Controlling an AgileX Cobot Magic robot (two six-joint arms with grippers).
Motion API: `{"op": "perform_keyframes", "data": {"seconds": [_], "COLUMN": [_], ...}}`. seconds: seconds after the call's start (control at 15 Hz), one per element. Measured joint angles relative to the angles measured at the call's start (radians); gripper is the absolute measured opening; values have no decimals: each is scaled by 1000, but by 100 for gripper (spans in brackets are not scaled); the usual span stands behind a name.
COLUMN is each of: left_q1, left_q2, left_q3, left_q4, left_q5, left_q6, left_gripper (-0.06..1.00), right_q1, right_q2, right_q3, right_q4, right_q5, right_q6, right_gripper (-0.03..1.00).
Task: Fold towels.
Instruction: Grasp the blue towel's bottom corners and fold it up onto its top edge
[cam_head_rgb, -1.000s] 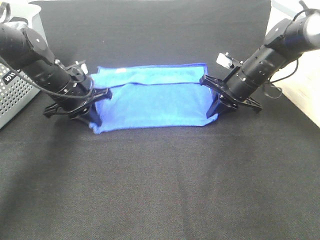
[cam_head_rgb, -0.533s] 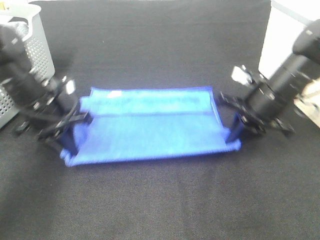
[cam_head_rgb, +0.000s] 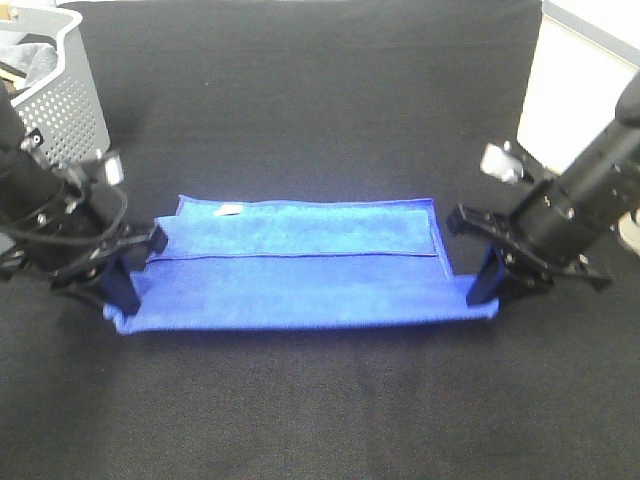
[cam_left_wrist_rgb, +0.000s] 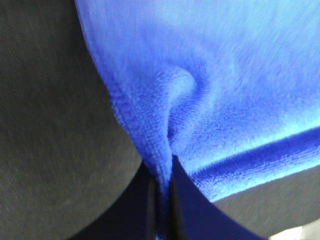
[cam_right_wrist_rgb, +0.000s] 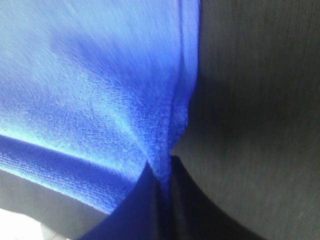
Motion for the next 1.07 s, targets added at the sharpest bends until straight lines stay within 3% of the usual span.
{"op": "perform_keyframes", "data": {"seconds": [0.13,0.53,0.93,1.07], "left_q1": [0,35,36,36], "left_q2": [0,20,271,341], "left_q3": [-23,-248,-466,-518], "left_q4": [4,34,56,41], "left_q5": [-13,-97,-96,-83], "left_q6": [-14,-94,-90,-90], "left_gripper": [2,2,2,9], "right_q1": [0,0,0,0], "right_q2": [0,83,299,352], "right_q3": [-25,-300,-510,-527], "right_q4": [-6,-35,-51,-51], "right_q5": [-14,-39,-39,-42], "right_q6": [-5,-7,-6,-4], "right_gripper": [0,0,0,6]}}
